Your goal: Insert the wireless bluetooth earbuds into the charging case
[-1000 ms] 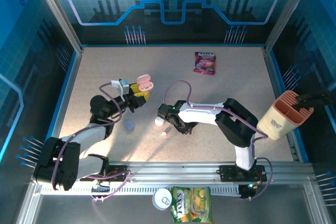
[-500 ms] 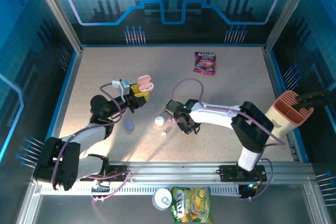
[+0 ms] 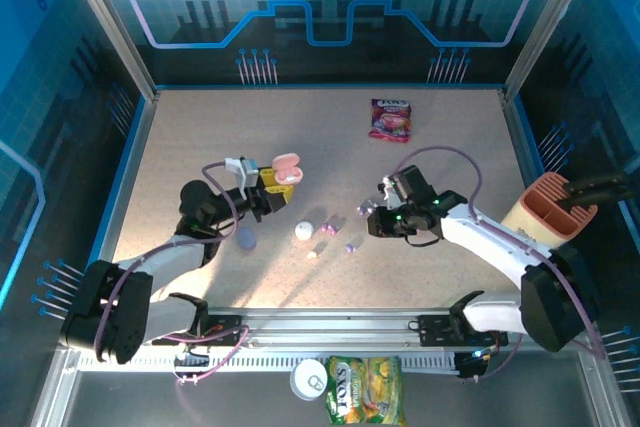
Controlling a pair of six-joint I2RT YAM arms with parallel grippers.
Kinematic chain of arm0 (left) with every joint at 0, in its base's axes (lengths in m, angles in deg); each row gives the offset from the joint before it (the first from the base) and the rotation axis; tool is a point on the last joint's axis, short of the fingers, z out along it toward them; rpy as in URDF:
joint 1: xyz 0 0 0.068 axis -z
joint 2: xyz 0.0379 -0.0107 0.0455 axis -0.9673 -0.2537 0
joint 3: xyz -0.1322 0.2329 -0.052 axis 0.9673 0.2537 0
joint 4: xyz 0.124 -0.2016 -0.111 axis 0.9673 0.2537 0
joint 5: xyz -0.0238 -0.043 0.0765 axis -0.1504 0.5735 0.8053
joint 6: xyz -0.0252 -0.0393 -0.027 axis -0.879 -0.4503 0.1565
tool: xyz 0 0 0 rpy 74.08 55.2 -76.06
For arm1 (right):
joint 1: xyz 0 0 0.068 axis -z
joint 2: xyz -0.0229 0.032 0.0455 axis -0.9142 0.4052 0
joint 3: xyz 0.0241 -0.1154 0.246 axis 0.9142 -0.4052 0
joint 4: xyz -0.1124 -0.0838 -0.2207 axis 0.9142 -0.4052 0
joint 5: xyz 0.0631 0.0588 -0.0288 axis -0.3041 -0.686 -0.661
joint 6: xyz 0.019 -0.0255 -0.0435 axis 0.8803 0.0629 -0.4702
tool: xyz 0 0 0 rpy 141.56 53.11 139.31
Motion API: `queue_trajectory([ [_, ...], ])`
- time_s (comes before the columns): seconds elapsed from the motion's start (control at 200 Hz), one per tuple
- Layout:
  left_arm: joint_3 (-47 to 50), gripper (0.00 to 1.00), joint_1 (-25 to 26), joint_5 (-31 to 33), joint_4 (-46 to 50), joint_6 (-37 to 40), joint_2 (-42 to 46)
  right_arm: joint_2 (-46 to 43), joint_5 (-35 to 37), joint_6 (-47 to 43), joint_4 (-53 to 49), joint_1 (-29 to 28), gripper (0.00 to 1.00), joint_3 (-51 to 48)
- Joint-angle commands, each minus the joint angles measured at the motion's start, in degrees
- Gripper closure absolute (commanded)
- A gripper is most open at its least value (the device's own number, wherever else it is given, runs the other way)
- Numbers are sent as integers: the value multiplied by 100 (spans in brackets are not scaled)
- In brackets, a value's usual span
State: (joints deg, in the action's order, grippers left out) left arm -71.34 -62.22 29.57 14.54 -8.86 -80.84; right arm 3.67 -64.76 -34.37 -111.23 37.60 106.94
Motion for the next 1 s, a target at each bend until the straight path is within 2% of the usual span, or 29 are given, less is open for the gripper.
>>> queue_trajectory([
  [0.0, -193, 62, 194, -137, 346, 397, 97, -267, -1116, 326, 473, 320, 80, -197],
  [0.245, -289, 62, 608, -127, 785, 742, 57, -678, -1633, 311, 381, 516, 79, -131],
  [0.53, -498, 62, 830, -432, 852, 716, -153, -1192, -1603, -456, 64, -167, 77, 706],
  [0.745, -621, 62, 987, -540, 1115, 880, -216, -963, -1677, -675, -29, -520, 77, 1592],
  [0.99, -644, 62, 1115, -716, 1198, 932, -185, -490, -1605, -831, -5, -839, 77, 2091],
])
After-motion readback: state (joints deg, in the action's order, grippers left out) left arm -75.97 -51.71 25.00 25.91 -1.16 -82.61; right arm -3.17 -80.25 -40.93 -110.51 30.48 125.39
